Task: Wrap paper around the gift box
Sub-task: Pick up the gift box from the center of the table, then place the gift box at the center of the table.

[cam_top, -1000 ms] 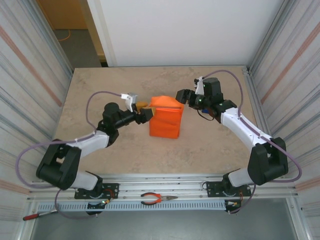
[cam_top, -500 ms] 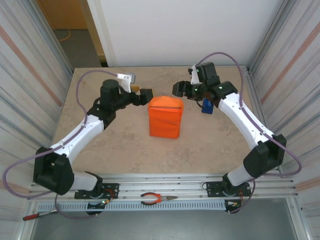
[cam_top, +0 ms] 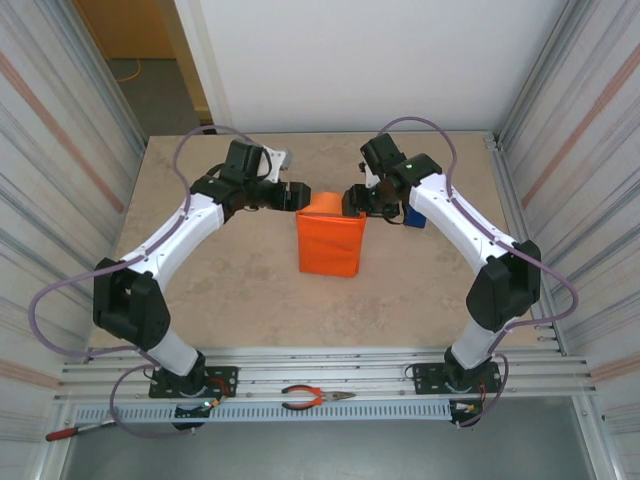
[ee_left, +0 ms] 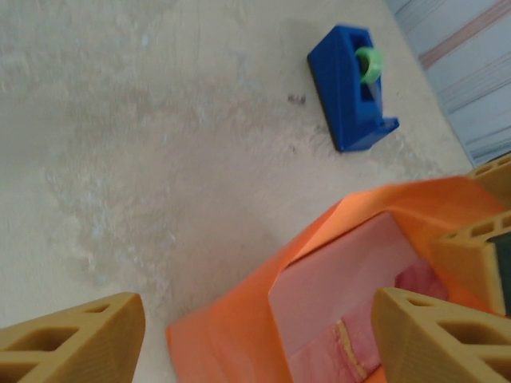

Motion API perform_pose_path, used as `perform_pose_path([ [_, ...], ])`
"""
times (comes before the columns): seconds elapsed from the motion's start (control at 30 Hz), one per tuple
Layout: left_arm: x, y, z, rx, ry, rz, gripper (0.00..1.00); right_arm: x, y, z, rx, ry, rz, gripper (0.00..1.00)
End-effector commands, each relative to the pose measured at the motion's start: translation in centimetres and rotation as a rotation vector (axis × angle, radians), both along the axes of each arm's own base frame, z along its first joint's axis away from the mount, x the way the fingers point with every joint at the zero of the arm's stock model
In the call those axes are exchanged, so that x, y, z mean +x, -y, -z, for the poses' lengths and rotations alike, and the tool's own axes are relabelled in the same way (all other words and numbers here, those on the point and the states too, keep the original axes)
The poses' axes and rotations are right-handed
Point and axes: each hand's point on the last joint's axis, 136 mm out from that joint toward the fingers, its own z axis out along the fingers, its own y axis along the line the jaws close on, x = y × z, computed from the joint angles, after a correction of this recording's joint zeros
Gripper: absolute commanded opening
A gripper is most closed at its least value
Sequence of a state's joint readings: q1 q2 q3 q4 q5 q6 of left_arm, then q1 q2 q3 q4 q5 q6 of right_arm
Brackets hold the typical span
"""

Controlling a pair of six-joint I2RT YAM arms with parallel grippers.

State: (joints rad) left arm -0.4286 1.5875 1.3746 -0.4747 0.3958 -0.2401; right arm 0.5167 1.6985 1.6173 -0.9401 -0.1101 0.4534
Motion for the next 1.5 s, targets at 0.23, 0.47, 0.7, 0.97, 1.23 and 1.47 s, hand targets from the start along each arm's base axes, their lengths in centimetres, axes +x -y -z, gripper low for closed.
perform_pose_path([
  [0.23,-0.3,1.9,0.4,-0.017,-0.056,0.097,0.1,1.3,-0.8,-0.7,0.062,-0.019,-0.019,0.1],
  [0.47,1.8,2.3,-4.1,-0.034,0.088,0.091,0.0,2.9,-1.7,-4.3,0.142,0.05,-0.023,0.0],
  [0.7,2.0,2.4,-2.7,-0.043,0.086,0.08,0.0,3.1,-1.6,-2.5,0.17,0.028,0.009,0.01],
  [0.97,3.2,0.7,-1.5,-0.092,0.125,-0.002,0.27,3.5,0.0,0.3,0.2,-0.006,0.082,0.27],
  [1.23,4.4,-2.5,-5.6,-0.117,0.301,-0.112,0.98,3.6,0.0,-2.5,0.278,0.051,0.091,0.56],
  [1.47,4.7,-6.7,-9.0,-0.173,0.458,-0.254,0.99,3.5,0.0,-5.7,0.334,0.125,0.089,0.85],
])
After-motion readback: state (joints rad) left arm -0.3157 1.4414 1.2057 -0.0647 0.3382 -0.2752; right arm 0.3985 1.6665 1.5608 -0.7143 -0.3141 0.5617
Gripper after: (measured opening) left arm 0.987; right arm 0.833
